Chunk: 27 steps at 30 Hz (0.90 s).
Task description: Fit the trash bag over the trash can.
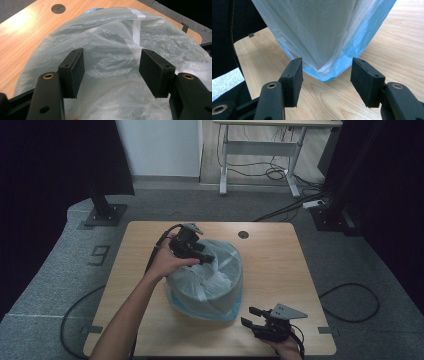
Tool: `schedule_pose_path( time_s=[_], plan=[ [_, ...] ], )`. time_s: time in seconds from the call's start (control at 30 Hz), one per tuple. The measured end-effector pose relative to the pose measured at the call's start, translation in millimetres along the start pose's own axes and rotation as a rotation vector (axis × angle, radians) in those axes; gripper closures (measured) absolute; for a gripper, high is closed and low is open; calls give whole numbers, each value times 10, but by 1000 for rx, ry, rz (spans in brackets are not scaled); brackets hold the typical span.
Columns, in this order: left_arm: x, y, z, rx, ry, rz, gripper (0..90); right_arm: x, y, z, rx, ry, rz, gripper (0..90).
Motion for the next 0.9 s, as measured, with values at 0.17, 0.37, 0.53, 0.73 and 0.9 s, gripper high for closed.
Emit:
schedule_pose_path(
  time_s=[0.17, 0.37, 0.53, 0.73, 0.9],
  plan=[
    [-32, -70, -44, 3, -7, 20, 361, -7, -3, 20, -1, 2, -1, 424],
    [7, -178, -101, -9, -44, 85, 363, -26, 17, 42, 0, 9, -12, 426],
    [41, -260, -113, -22, -57, 128, 367, -42, 20, 55, 6, 22, -15, 429],
    [62, -317, -125, -30, -63, 152, 367, -40, 0, 81, 1, 33, -8, 429],
    [88, -374, -152, -34, -76, 179, 367, -47, 14, 78, 4, 31, -12, 429]
  ],
)
Point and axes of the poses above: each handheld gripper's, and its own axes: y roughly backward along the jaws, x roughly out of its underside, z roughly to its left, the point moved 10 cm from there along -y, roughly forward along the jaws, and after that the axes turned 12 degrees about -x, right-handed, at the moved point
